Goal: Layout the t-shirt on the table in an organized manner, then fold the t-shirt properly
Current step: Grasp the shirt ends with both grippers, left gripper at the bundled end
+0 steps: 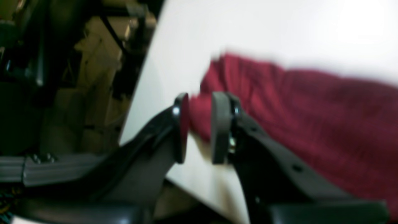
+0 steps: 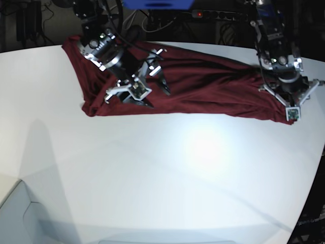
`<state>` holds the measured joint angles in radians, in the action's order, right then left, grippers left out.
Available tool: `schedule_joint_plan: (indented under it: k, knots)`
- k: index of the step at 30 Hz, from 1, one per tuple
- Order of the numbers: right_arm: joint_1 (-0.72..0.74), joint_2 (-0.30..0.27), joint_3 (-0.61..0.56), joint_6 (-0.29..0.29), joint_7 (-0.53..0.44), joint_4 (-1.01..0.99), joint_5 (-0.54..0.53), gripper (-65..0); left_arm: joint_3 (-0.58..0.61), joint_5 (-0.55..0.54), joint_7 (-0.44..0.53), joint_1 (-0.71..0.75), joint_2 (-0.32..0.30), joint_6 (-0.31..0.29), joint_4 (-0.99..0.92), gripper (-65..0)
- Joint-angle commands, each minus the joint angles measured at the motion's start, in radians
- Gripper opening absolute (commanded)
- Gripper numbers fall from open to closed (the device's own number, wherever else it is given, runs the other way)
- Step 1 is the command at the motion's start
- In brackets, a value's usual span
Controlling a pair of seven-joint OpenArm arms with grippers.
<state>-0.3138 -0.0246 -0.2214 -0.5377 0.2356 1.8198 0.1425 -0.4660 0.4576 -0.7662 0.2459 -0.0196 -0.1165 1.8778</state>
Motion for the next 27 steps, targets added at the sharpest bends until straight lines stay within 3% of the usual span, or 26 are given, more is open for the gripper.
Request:
schedule_joint_plan:
  k: [1,4,8,18,25,27]
  knots:
    - [0.005,0.002,-0.002,-0.002,-0.031,0.016,-0.016,-31.5,-0.001,0.005,0.018,0.016,-0.007,-0.005,0.01,-52.0]
    - [0.006,0.002,-0.002,-0.002,-0.031,0.016,-0.016,-31.5,0.0,0.003,0.018,0.062,0.019,-0.045,0.007,-52.0]
    - [0.006,0.004,-0.003,-0.002,-0.031,0.016,-0.016,-31.5,0.0,0.005,0.018,0.114,0.054,-0.148,0.03,-52.0]
    - [0.005,0.004,-0.003,-0.002,-0.031,0.014,-0.016,-31.5,0.0,0.007,0.02,0.131,0.05,-0.315,0.019,-50.8]
    - [0.005,0.004,-0.003,-0.002,-0.031,0.014,-0.016,-31.5,0.005,0.007,0.018,0.145,0.019,-0.438,0.065,-23.4]
    - [0.005,0.004,0.0,-0.002,-0.031,0.014,-0.016,-31.5,0.028,0.013,0.018,0.145,0.005,-0.47,0.064,-19.3]
